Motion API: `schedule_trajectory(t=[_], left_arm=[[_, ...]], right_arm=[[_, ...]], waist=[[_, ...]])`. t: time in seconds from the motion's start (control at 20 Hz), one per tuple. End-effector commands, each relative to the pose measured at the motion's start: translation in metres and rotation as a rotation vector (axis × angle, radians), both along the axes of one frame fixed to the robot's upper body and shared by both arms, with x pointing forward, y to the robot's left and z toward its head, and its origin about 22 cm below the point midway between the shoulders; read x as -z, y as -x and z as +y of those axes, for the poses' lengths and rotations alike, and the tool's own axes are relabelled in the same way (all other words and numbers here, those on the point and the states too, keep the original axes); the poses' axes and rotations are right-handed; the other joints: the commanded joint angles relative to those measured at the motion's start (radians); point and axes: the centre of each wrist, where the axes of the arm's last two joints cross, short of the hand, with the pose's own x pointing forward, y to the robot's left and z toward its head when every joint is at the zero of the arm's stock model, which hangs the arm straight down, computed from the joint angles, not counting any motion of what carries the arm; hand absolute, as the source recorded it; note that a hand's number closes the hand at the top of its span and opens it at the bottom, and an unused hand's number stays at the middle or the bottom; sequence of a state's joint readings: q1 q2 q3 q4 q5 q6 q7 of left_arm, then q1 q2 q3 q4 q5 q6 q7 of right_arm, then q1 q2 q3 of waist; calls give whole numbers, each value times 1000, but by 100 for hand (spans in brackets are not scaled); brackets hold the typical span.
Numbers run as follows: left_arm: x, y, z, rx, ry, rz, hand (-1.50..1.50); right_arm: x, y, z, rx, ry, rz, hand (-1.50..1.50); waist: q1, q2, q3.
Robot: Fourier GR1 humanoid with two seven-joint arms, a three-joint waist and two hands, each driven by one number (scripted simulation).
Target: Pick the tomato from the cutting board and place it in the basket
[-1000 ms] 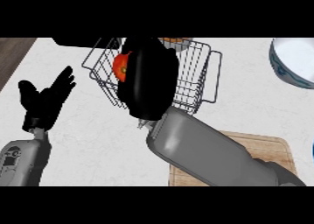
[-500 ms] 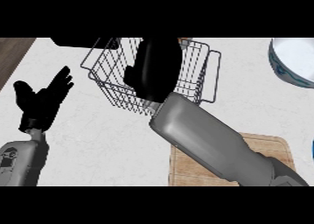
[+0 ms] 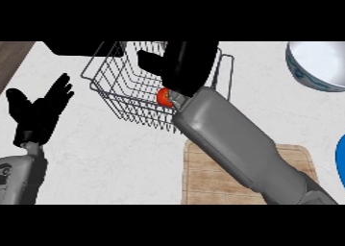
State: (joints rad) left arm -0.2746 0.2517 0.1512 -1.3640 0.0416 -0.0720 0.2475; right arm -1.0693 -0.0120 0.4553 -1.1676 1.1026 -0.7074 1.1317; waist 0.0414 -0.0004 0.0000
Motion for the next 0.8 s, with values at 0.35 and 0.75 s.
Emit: schedule_trajectory(t=[0.35,0.75], left_arm=[[15,20,24,-77,1,25,0],[6,20,23,-71,13,8,0]], right_arm=[[0,44,-62,50,-495,26,-150],[23,139,-126,-31,-420,156,-150]], waist=[[-79,-18,2],[-79,-12,1]])
